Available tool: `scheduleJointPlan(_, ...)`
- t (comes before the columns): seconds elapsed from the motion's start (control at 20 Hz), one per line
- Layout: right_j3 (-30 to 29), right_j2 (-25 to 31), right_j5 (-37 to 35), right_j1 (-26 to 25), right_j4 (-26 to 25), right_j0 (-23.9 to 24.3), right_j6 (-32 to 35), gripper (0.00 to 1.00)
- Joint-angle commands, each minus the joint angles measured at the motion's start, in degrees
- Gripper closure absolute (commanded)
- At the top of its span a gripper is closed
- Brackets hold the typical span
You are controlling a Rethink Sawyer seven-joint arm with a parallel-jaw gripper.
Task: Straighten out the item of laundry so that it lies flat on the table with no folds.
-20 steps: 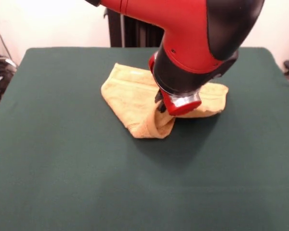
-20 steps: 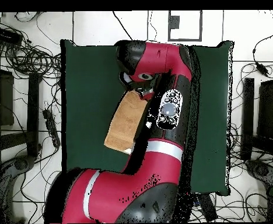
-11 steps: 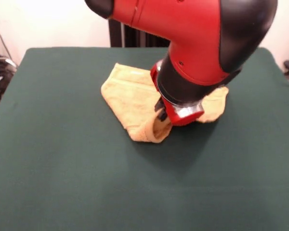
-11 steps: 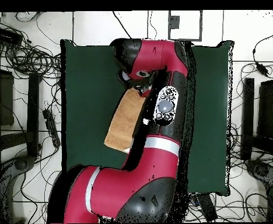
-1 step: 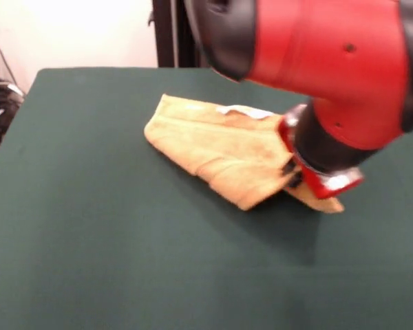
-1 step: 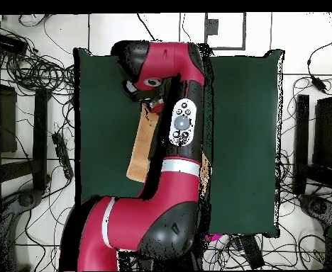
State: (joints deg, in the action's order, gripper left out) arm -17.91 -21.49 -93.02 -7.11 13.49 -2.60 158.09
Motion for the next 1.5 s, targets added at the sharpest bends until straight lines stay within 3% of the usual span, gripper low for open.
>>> scheduleJointPlan(0.05, 9.9, 0.8, -9.3, -5.1, 13.8, -4.3, 17.1, 1.0)
scheduleJointPlan(0.2, 11.0, -3.4, -9.3, -6.6, 21.7, -4.6, 17.7, 1.0)
scheduleJointPlan(0.35, 13.1, -12.6, -6.9, -9.5, 29.9, -4.2, 18.0, 1.0)
scheduleJointPlan(0.5, 17.7, -28.8, 2.8, -13.2, 30.7, -1.2, 15.2, 1.0)
scheduleJointPlan(0.65, 19.5, -38.8, 7.4, -14.7, 32.0, 2.2, 8.9, 1.0)
scheduleJointPlan(0.8, 18.3, -39.4, 8.6, -14.7, 33.4, 3.2, 4.1, 1.0)
scheduleJointPlan(0.95, 15.4, -35.6, 7.1, -12.8, 29.4, 2.3, 0.0, 1.0)
scheduleJointPlan(1.0, 12.5, -31.9, 5.6, -10.9, 26.3, 1.3, -1.8, 1.0)
scheduleJointPlan(1.05, 5.5, -26.0, 4.5, -7.0, 21.5, -1.5, -4.0, 1.0)
scheduleJointPlan(1.1, -6.8, -20.4, 6.2, -0.1, 17.0, -5.5, -6.2, 1.0)
scheduleJointPlan(1.2, -25.7, -16.3, 11.6, 10.3, 12.9, -10.0, -9.5, 1.0)
scheduleJointPlan(1.35, -37.3, -13.1, 16.8, 16.6, 12.7, -11.2, -11.7, 1.0)
scheduleJointPlan(1.5, -43.1, -10.3, 20.6, 19.8, 12.6, -10.6, -14.3, 1.0)
